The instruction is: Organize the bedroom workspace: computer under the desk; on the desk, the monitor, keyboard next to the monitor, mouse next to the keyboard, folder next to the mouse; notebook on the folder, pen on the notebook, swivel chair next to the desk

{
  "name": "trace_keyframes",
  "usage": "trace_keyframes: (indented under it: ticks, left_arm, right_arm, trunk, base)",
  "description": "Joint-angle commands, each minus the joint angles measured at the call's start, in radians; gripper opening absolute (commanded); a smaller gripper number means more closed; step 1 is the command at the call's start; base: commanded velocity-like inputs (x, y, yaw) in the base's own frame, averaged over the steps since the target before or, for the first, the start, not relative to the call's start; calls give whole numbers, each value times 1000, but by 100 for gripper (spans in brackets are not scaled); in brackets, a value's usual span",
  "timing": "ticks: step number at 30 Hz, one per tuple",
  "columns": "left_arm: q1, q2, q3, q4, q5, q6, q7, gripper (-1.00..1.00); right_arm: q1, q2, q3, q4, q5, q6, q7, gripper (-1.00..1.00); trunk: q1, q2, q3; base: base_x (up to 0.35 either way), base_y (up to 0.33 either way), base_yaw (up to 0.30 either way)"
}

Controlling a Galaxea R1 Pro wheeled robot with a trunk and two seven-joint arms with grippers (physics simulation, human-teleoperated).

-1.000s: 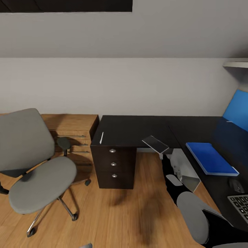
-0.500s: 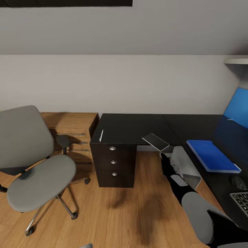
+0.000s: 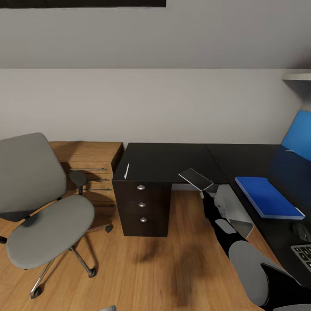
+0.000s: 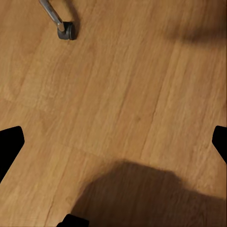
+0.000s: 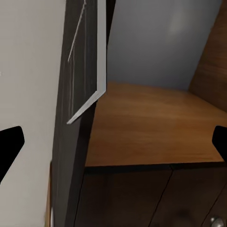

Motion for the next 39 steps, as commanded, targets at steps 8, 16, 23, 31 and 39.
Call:
trace_keyframes:
  ticks: [8,16,23,31,39]
  left_arm:
    - [-1,0,-9,2,10,-5,7,100]
    - [-1,1,-9,5,10,-5,7,100]
    - [-1,0,-9,5,10,-4,7,100]
    - [-1,0,-9,5,10,-3,7,100]
    - [0,0,-9,5,10,-3,7,100]
  right_arm:
    - [-1,-1,1,2,-11,-2,5,100]
    - [0,-2,1,4,-12,-1,5,100]
    - [-1,-2,1,5,-12,-1,-2,100]
    - [0,-15,1,7,-12,1,-58,100]
    - [0,-17,1,6,-12,19,-82,100]
  trunk:
    - [0,0,-1]
    - [0,0,-1]
    - [0,0,-1]
    - [0,0,-1]
    - [0,0,-1]
  base:
    - [115,0,0]
    - [118,0,0]
    - [107,0,0]
    - [32,0,0]
    - [1,0,0]
